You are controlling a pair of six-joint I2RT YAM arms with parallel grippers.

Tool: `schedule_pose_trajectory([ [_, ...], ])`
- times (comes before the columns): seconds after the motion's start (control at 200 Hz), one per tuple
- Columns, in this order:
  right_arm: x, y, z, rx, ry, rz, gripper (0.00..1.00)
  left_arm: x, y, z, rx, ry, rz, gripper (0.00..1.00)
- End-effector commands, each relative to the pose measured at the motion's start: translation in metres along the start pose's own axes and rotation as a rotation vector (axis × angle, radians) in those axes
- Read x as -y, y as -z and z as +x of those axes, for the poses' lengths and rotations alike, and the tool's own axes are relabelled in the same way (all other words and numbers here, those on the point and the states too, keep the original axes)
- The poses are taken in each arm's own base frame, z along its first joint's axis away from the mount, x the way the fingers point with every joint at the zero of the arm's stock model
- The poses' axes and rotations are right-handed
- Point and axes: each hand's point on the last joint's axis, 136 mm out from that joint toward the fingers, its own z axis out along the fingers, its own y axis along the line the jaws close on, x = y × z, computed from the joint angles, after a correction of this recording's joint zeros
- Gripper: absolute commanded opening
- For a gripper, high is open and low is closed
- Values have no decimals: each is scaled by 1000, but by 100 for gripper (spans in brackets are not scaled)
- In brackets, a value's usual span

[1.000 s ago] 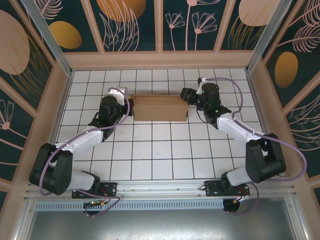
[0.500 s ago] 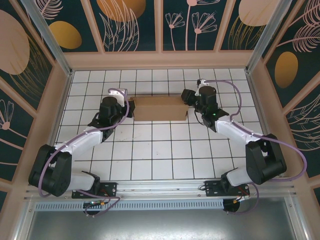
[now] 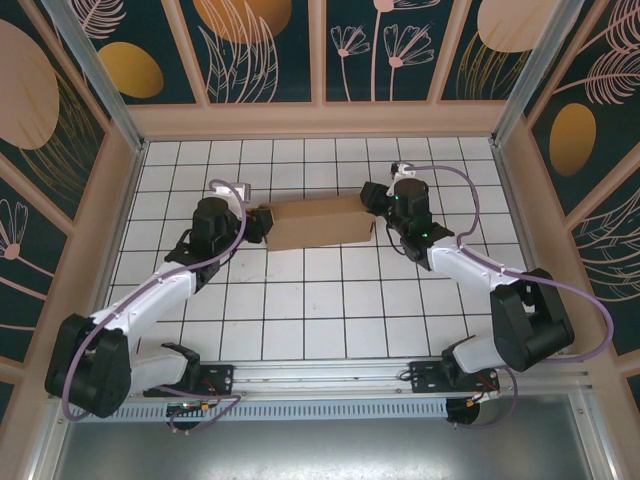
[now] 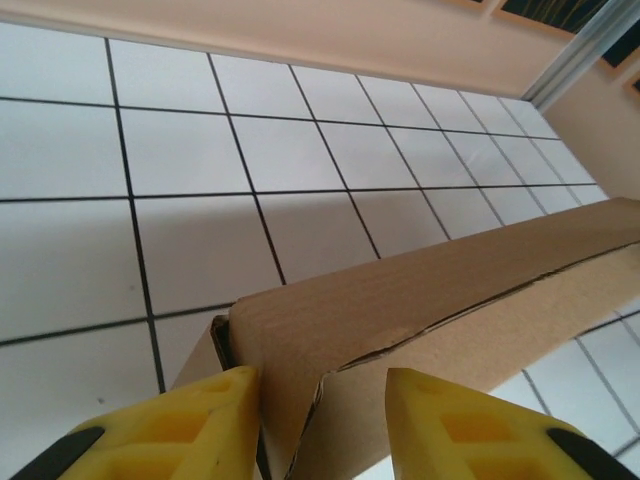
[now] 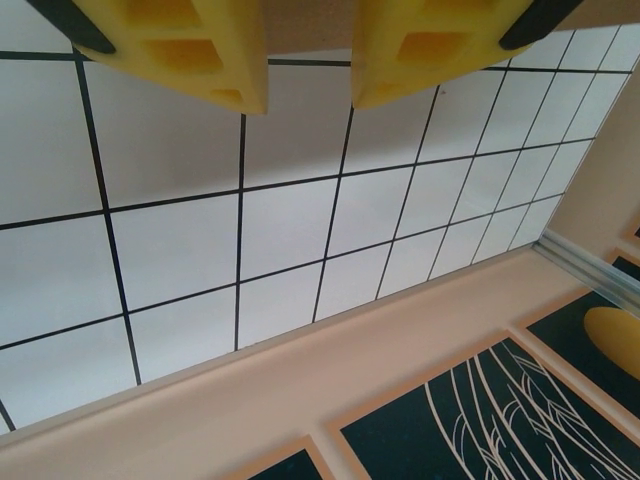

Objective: Fold the paper box

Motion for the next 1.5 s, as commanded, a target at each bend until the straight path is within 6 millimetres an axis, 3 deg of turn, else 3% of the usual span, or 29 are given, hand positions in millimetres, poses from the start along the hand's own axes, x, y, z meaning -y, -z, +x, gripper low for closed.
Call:
schedule_pose_trajectory([
  [0.0, 24, -1, 37, -106, 37, 96, 28, 24, 23, -9, 12, 49, 80, 37],
  [0.125, 22, 0, 36, -99, 34, 94, 29, 23, 41, -25, 50, 93, 31, 33],
  [0.255, 20, 2, 35, -91, 46, 97, 31, 19, 42, -35, 50, 139, -18, 32],
  [0.405, 20, 4, 37, -92, 63, 102, 31, -1, 24, -41, 26, 223, -98, 39],
  [0.606, 23, 4, 39, -98, 68, 109, 32, -9, -14, -44, -11, 337, -40, 35],
  [0.836, 25, 3, 43, -110, 74, 116, 32, -8, -30, -24, -54, 404, 18, 22],
  [1.061, 29, -1, 51, -132, 74, 123, 32, -28, -31, 7, -86, 406, -53, 19],
  [1.491, 35, 4, 61, -157, 107, 133, 42, -58, -31, 64, -168, 433, -154, 21],
])
